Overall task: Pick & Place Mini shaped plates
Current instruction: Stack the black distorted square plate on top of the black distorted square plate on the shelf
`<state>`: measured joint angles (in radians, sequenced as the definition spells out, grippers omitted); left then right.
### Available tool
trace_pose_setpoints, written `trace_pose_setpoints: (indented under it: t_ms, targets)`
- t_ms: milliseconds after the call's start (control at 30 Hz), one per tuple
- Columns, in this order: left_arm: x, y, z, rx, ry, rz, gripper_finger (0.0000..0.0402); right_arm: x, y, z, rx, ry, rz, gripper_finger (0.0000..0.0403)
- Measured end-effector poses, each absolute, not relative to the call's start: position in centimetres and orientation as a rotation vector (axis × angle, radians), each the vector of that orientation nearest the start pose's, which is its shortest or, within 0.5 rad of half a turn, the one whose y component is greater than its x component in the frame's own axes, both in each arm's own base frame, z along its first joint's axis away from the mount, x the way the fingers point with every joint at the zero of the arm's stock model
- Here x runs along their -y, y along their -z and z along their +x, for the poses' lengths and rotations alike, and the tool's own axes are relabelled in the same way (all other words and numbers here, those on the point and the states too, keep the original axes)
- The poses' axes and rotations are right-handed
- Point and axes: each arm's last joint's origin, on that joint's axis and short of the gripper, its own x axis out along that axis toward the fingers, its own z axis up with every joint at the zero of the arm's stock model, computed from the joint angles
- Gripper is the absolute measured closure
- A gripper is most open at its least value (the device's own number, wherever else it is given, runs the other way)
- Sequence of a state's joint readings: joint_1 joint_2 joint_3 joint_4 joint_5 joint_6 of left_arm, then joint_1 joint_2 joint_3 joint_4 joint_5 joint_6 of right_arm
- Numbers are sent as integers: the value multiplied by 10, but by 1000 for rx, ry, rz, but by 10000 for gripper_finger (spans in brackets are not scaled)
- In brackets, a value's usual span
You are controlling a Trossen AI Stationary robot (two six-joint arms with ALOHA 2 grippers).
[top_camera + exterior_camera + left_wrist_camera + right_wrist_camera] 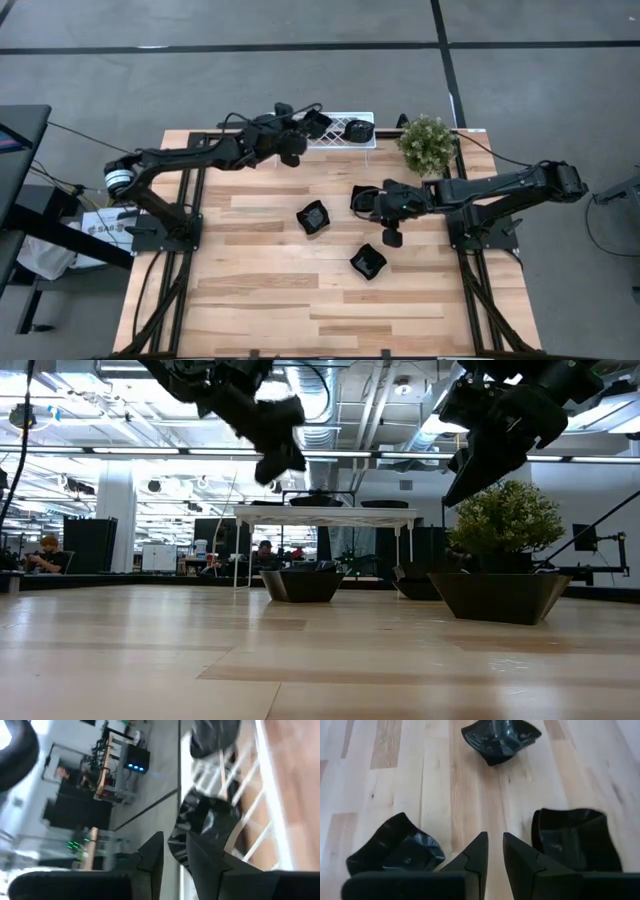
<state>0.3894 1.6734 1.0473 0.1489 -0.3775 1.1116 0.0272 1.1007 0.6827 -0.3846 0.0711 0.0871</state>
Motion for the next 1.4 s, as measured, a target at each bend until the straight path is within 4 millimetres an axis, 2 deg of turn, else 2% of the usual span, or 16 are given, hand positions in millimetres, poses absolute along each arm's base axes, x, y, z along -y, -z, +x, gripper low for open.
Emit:
trace_pose_setpoints:
  t_ms: [167, 267, 333, 400, 600, 733, 900, 1033, 1200, 1400]
  targets:
    - [-121, -254, 325, -723, -432, 776, 316, -4, -222, 213, -836, 126, 157, 349]
    - [-98, -258, 318, -607, -288, 601, 316, -5, -219, 209, -885, 145, 233, 349]
    - [-81, -254, 314, -548, -146, 480, 316, -8, -216, 206, -928, 152, 249, 349]
    - [-66, -249, 315, -513, -80, 368, 316, -13, -215, 203, -955, 144, 229, 349]
    - [-31, -237, 331, -482, -90, 234, 312, -29, -215, 201, -930, 204, 36, 349]
    - [-6, -230, 347, -489, -94, 140, 301, -41, -216, 199, -901, 182, -79, 349]
    - [20, -215, 364, -522, -102, 45, 292, -59, -216, 195, -897, 99, -127, 349]
    - [34, -209, 365, -537, -103, 1, 291, -71, -217, 191, -884, 59, -107, 349]
    - [44, -211, 345, -598, -103, -65, 291, -81, -217, 187, -878, 44, -51, 349]
    - [50, -217, 296, -552, -189, -158, 299, -81, -220, 192, -825, 48, -3, 349]
